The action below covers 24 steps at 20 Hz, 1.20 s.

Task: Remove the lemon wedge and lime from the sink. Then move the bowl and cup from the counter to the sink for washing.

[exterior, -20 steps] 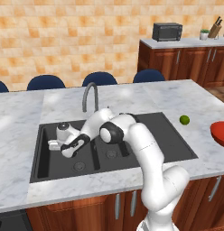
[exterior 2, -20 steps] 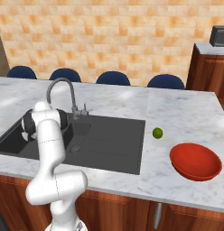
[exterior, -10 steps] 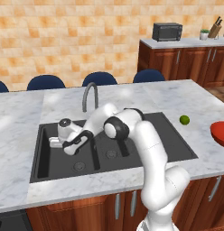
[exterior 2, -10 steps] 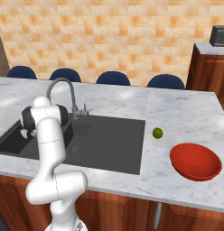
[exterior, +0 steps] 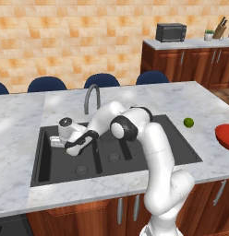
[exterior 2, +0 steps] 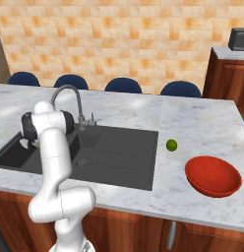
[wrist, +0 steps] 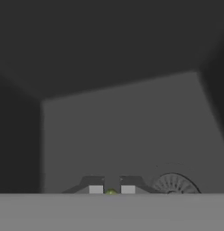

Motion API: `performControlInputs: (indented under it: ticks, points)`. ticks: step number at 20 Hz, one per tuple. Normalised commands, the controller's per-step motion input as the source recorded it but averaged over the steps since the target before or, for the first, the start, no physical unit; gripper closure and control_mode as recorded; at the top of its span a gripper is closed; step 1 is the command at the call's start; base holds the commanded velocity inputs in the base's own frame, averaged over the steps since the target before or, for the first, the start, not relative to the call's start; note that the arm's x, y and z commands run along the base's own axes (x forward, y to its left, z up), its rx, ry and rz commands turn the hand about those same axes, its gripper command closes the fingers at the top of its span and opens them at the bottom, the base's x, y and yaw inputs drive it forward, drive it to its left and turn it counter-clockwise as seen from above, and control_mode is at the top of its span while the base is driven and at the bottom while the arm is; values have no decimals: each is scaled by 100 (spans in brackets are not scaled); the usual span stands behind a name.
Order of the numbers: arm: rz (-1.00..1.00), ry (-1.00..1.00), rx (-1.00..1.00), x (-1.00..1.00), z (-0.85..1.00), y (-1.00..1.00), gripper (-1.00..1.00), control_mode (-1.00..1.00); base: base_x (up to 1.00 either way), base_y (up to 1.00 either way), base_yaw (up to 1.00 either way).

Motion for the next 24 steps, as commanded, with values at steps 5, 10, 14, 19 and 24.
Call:
performControlInputs:
  ticks: [5,10,14,19,24]
  points:
    - [-8,-5,0,-18,33,0,100,-100,0,0,0]
    - [-8,-5,0,-18,31,3,100,-100,0,0,0]
    - [-9,-1,0,-12,30,5,100,-100,0,0,0]
    - [-8,-1,3,-17,30,9,100,-100,0,0,0]
    - [-12,0,5,-18,30,11,100,-100,0,0,0]
